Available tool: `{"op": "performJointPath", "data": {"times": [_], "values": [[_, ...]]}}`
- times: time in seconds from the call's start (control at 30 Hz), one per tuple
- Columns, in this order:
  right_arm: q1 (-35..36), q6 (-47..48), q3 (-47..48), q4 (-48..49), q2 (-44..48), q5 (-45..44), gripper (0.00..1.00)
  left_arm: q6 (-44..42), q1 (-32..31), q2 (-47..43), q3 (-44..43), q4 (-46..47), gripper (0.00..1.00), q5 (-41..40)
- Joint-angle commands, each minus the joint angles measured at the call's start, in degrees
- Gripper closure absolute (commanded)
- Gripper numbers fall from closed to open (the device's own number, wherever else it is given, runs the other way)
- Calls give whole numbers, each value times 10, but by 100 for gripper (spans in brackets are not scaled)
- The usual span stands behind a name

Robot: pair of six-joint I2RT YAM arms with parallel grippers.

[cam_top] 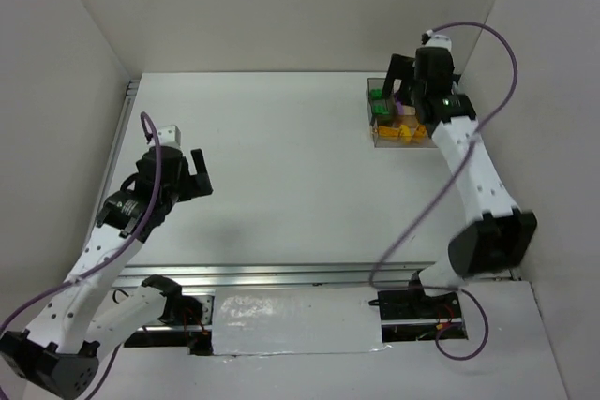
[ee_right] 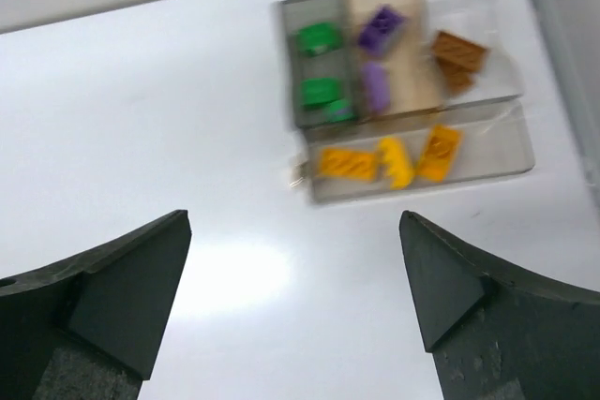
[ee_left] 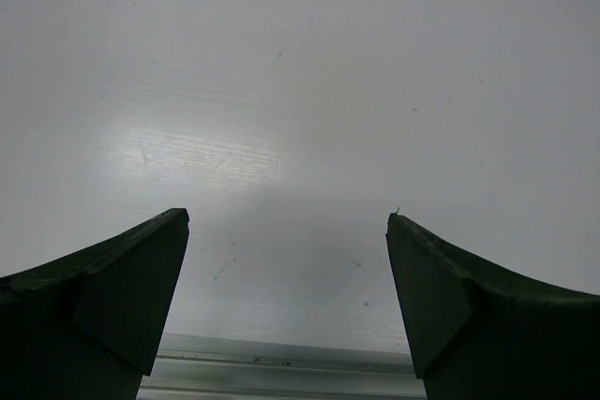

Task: Sort the legos into containers by color

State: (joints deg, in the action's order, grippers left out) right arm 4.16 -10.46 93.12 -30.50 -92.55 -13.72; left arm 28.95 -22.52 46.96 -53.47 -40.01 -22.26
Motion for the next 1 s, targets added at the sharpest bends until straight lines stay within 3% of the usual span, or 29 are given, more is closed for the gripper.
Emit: {"op": "performJointPath", "data": {"times": [0.0,0.17,0.3,0.4,0.57,0.97], "values": [[57,-61,-99,-11,143,-7,0,15,69,36,-53,12,0,44],[91,-112,-251,-46,333,19,0,20,111,67,-111,3,0,54],[96,-124,-309,-82,464,19,0,21,113,59,-167,-16,0,6],[123,-139,-302,-127,535,-2,0,18,113,49,-201,-48,1,-13],[127,-134,-248,-189,598,83,0,11,113,-3,-224,-105,0,-17],[129,-97,-203,-267,705,0,0,5,113,-127,-225,-190,0,-50]]}}
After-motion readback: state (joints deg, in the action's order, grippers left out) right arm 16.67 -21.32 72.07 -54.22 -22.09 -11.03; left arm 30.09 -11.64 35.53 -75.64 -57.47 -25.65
